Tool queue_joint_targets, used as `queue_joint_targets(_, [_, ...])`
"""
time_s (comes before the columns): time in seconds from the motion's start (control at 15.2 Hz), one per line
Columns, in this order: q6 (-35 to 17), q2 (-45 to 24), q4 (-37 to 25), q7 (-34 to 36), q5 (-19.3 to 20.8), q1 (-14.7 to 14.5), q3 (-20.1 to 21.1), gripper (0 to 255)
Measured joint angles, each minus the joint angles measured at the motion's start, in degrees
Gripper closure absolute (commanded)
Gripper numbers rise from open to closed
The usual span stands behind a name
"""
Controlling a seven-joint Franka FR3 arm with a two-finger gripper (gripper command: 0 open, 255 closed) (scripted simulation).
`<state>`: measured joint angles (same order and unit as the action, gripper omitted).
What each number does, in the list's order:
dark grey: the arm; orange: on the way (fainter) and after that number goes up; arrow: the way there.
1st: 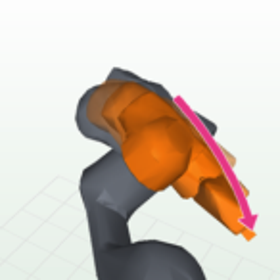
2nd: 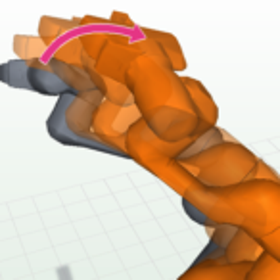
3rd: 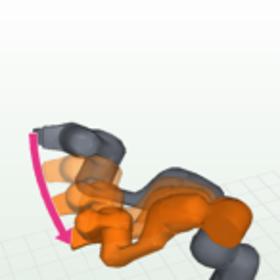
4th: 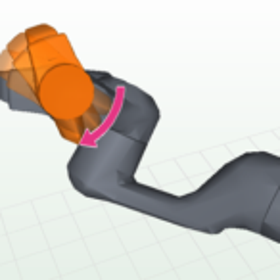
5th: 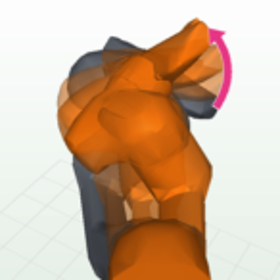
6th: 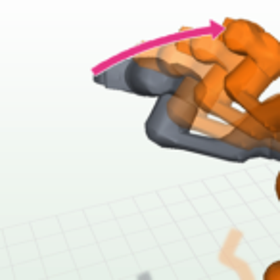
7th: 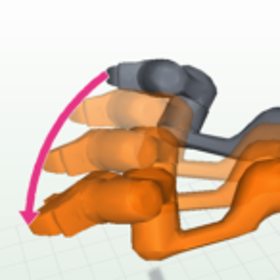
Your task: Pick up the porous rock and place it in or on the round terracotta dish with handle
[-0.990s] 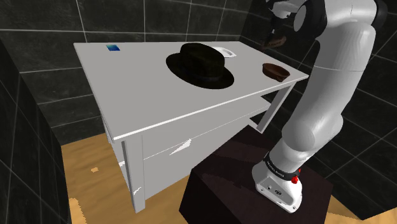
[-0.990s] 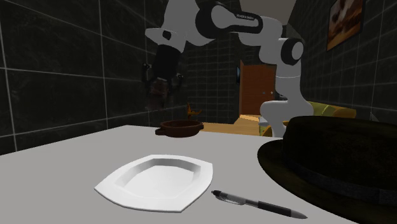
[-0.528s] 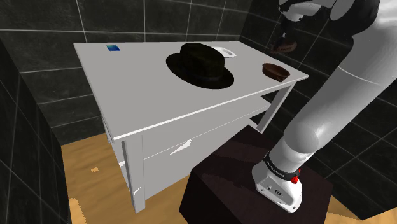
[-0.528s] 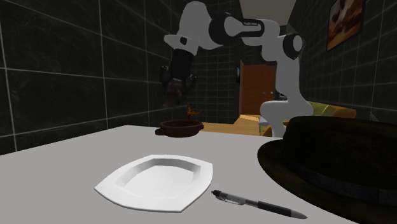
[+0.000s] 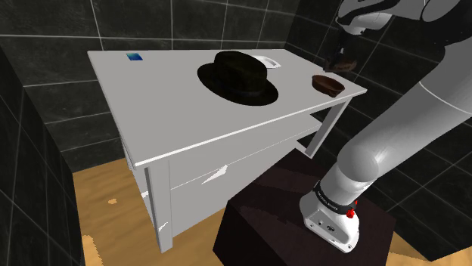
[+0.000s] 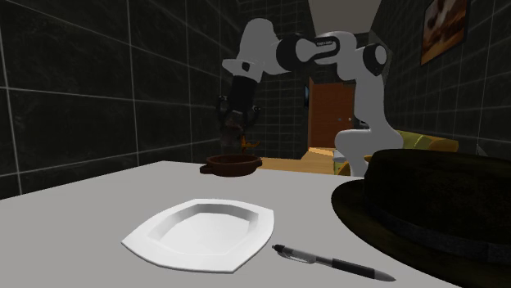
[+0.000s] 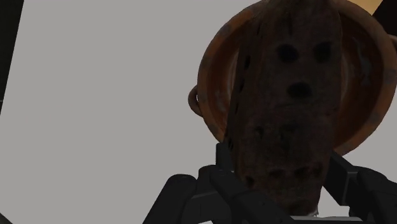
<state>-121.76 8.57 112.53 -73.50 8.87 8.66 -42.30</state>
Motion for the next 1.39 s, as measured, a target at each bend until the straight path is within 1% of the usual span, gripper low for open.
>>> queue_joint_targets(0.2, [-2.3, 0.2, 2.5, 0.2, 0.3, 0.1, -0.1, 255])
queue_joint_targets(0.46, [-5.5, -0.8, 4.8, -0.1, -0.3, 0.1, -0.6, 255])
queue_joint_targets(0.86, [-6.3, -1.2, 5.3, -0.3, -0.5, 0.1, -0.7, 255])
queue_joint_targets(0.92, [-6.3, -1.2, 5.3, -0.3, -0.5, 0.1, -0.7, 0])
queue_joint_targets(1.32, [-6.4, -1.2, 5.3, -0.3, -0.5, 0.1, -0.7, 0])
queue_joint_targets(1.39, [-5.3, -0.3, 5.0, 0.2, 0.1, 0.2, -0.4, 0])
